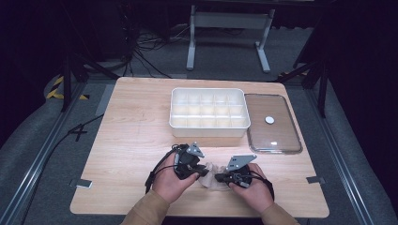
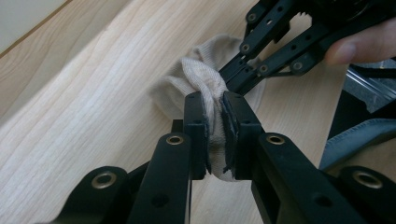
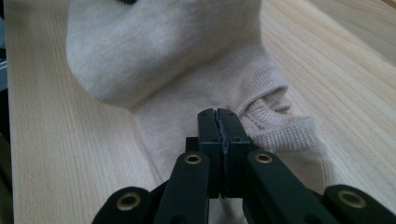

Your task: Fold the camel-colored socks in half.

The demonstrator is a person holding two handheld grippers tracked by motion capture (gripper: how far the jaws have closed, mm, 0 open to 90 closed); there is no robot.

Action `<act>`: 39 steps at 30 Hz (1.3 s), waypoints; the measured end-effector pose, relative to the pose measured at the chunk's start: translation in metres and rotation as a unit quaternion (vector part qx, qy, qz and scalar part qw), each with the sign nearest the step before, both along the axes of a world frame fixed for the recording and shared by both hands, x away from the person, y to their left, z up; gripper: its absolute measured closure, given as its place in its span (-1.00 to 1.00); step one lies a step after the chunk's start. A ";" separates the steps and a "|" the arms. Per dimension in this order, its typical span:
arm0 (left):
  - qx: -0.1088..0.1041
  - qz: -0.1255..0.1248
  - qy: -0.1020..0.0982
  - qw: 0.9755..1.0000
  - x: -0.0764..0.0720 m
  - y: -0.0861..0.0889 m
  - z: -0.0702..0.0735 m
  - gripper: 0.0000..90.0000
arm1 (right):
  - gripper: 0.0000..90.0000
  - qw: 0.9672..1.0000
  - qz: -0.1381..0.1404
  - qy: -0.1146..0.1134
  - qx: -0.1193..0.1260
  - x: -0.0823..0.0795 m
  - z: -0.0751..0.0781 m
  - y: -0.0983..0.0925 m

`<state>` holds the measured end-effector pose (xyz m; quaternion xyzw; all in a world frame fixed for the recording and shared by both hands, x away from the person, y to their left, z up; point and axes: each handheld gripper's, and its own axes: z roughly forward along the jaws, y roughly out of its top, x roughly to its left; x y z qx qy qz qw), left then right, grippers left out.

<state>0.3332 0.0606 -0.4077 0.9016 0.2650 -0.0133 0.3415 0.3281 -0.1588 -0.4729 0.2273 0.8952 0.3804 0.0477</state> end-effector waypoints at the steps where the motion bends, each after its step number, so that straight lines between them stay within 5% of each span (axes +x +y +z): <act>1: -0.003 -0.001 0.000 1.000 -0.001 -0.002 0.001 0.79 | 1.00 1.000 0.001 0.000 -0.001 0.000 0.000 0.000; 17: 0.006 -0.004 0.000 1.000 0.004 -0.014 0.003 0.79 | 0.92 1.000 -0.004 -0.029 0.009 -0.005 0.004 -0.009; 22: 0.007 0.001 0.004 1.000 0.007 -0.012 0.005 0.79 | 0.99 0.999 -0.051 -0.013 0.004 -0.008 0.019 -0.032; 26: 0.012 0.000 0.011 1.000 0.008 -0.015 0.005 0.79 | 0.99 0.996 -0.077 0.023 -0.044 -0.008 0.017 -0.044; 39: 0.009 -0.018 0.008 1.000 0.010 -0.035 -0.004 0.79 | 0.99 0.999 -0.045 0.009 -0.022 -0.011 0.006 -0.028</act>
